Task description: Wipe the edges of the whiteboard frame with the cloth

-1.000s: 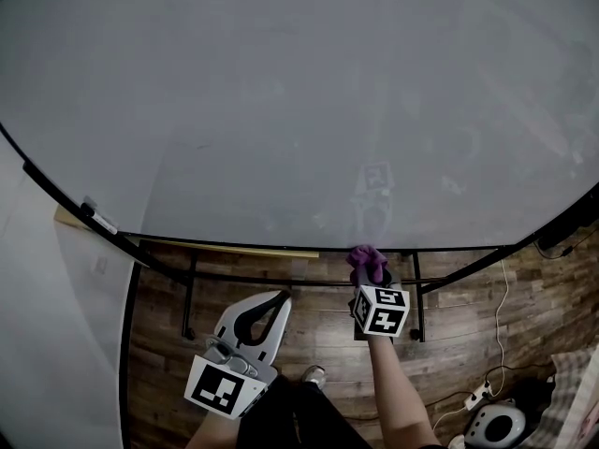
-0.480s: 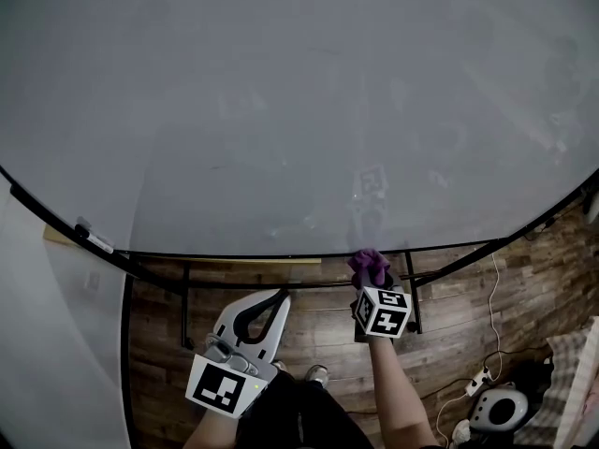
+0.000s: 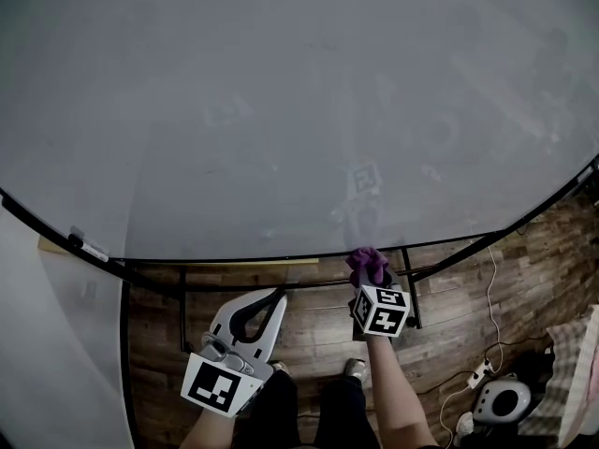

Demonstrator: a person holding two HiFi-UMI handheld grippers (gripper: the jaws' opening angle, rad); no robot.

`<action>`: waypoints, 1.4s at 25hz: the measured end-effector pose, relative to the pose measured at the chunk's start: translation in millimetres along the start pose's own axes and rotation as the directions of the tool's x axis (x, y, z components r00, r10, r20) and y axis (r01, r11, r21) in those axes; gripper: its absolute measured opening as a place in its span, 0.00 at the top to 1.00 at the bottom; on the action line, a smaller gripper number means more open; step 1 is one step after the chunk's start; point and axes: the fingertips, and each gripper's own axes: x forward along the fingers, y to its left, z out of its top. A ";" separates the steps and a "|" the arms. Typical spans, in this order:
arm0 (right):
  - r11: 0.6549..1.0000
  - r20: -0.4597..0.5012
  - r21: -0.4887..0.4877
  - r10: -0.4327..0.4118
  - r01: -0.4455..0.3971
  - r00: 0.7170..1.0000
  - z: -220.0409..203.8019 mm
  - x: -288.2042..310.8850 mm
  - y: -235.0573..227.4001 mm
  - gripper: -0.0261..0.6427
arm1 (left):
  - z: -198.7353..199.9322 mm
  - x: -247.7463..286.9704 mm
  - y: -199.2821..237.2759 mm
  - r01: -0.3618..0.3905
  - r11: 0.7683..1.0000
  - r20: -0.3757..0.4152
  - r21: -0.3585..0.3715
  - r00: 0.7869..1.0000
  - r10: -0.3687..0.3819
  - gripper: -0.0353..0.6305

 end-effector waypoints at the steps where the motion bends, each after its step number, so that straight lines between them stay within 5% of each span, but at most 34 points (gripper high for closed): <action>1: 1.000 0.001 -0.004 0.006 -0.006 1.000 -0.2 0.8 0.8 0.86 | -0.5 1.7 -0.8 -0.003 1.000 0.002 0.000 1.000 0.003 0.92; 15: 0.993 -0.003 -0.047 0.107 -0.107 0.994 2.1 1.2 -39.7 0.86 | -2.8 43.8 -62.2 -0.079 0.997 0.004 0.019 0.997 0.079 0.92; 35: 0.994 -0.018 -0.072 0.081 -0.082 0.997 5.1 1.6 -151.4 0.86 | -5.7 121.9 -120.3 -0.094 0.995 0.031 0.022 0.995 0.094 0.92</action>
